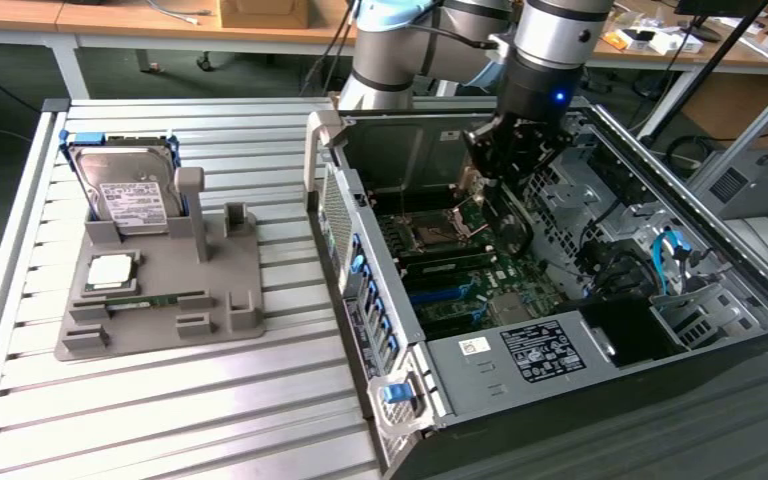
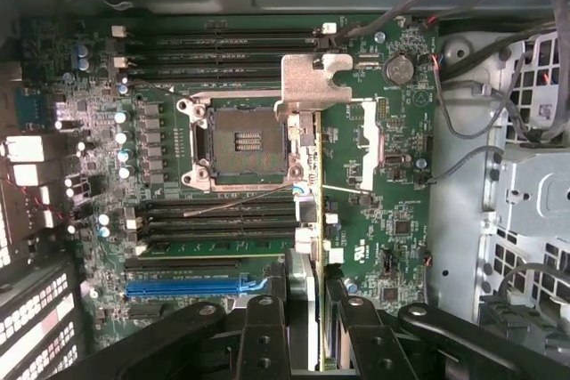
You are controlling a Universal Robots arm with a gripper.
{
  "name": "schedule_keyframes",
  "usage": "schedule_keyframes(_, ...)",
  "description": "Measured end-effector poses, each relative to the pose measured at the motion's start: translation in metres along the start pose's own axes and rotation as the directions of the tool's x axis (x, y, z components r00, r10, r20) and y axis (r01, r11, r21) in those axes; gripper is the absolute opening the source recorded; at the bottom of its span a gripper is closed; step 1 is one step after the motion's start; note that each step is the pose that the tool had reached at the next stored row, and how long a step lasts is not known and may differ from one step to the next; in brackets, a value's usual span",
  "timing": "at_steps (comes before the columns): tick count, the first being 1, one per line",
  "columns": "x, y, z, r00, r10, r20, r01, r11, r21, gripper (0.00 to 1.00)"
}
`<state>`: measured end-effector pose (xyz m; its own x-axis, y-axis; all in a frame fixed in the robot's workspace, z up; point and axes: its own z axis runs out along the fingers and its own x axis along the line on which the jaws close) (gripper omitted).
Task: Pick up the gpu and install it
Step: 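Insert the gpu into the slot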
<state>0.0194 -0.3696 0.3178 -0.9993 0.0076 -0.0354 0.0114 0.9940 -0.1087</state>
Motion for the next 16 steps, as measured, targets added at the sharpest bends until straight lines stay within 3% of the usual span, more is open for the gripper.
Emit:
schedule_keyframes(8, 0.0, 0.0, 0.0, 0.997, -0.077, 0.0085, 0.077, 0.997, -0.0024, 0.27)
schedule_keyframes(16, 0.0, 0.0, 0.0, 0.9901, -0.14, 0.0156, 0.14, 0.9902, -0.0039, 0.27)
